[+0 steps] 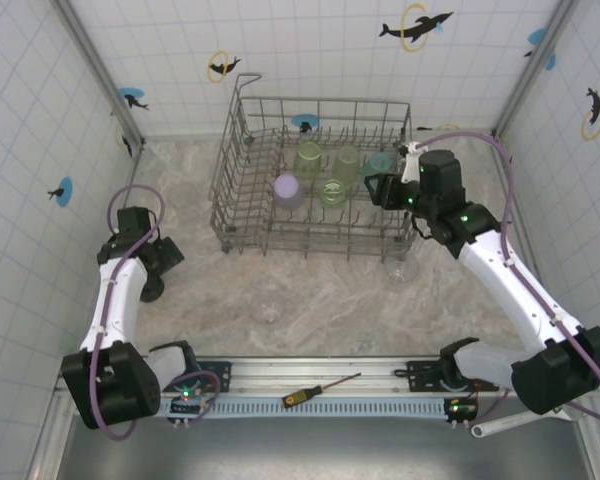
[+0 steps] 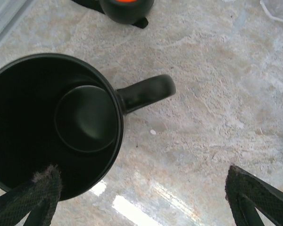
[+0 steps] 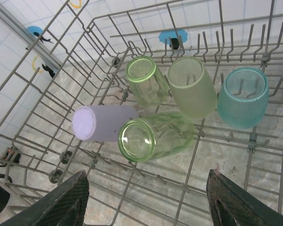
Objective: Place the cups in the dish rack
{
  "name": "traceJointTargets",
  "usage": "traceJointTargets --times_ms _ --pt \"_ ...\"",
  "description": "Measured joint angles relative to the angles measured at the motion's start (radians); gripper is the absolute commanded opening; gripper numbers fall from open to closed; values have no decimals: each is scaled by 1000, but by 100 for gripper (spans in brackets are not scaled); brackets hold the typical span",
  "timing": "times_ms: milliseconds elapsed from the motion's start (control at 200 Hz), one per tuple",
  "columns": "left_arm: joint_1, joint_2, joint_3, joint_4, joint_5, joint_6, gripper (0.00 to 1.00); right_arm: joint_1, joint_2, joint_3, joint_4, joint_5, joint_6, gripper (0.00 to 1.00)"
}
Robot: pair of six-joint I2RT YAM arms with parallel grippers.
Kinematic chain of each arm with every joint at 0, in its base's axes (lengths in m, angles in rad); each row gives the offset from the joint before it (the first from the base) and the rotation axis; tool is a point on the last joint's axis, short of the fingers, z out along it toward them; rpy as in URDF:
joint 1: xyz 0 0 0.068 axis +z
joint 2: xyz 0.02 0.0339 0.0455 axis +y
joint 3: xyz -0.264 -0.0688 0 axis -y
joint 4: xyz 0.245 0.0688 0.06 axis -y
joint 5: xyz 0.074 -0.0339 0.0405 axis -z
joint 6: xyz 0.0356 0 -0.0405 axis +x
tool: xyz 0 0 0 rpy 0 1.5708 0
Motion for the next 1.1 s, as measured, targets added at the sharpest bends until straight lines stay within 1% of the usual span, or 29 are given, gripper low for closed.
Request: traceJointTargets --times_ms 210,300,370,385,400,480,505,520,550,585,661,706,731,746,751,761,766,771,776,786,791,801,851,1101 --pt "0 2 0 29 -2 21 91 13 0 0 -10 23 0 68" --pt "0 11 -6 50 -5 23 84 20 0 0 -11 27 1 68" --pt "0 17 -25 68 -6 22 75 25 0 0 -11 30 2 68" --pt "0 18 -32 72 -6 26 70 25 0 0 -11 31 2 68" --pt "0 19 -38 75 -6 21 67 25 0 0 -11 31 2 68" --pt "2 31 -60 87 -10 25 59 26 0 0 -11 34 2 68" --pt "4 36 -63 89 -10 21 53 26 0 0 -12 35 2 68" --pt "5 40 -64 92 -9 25 52 26 0 0 -12 35 2 68" --pt "5 47 -66 97 -9 24 43 26 0 0 -13 37 2 68" --pt "5 54 -67 101 -10 20 36 26 0 0 -15 39 2 68" --pt "5 71 -67 108 -9 19 29 26 0 0 -15 43 0 69" --pt "5 80 -68 108 -9 14 22 26 0 0 -15 46 0 69" --pt "5 84 -68 107 -9 16 16 26 0 0 -15 47 -1 69" --pt "6 85 -68 108 -9 11 15 26 0 0 -14 47 0 69" --pt "5 86 -69 107 -9 16 12 26 0 0 -15 47 -1 69" --pt "5 87 -69 106 -9 18 11 26 0 0 -15 48 0 69" --pt "5 88 -70 107 -9 13 8 26 0 0 -15 48 -1 69" --pt "5 88 -70 108 -8 9 8 26 0 0 -15 48 -1 69" --pt "6 88 -70 108 -7 8 6 26 0 0 -15 48 -1 69" --pt "5 89 -71 106 -5 16 5 26 0 0 -15 49 -1 69" --pt "5 90 -71 108 -3 16 2 26 0 0 -15 49 -1 69" --pt "5 90 -71 105 -2 8 0 26 0 0 -15 49 -1 69" --pt "3 85 -64 97 14 9 0 26 0 0 -15 51 -1 69" --pt "5 78 -57 95 21 9 0 26 -2 0 -14 50 0 69"
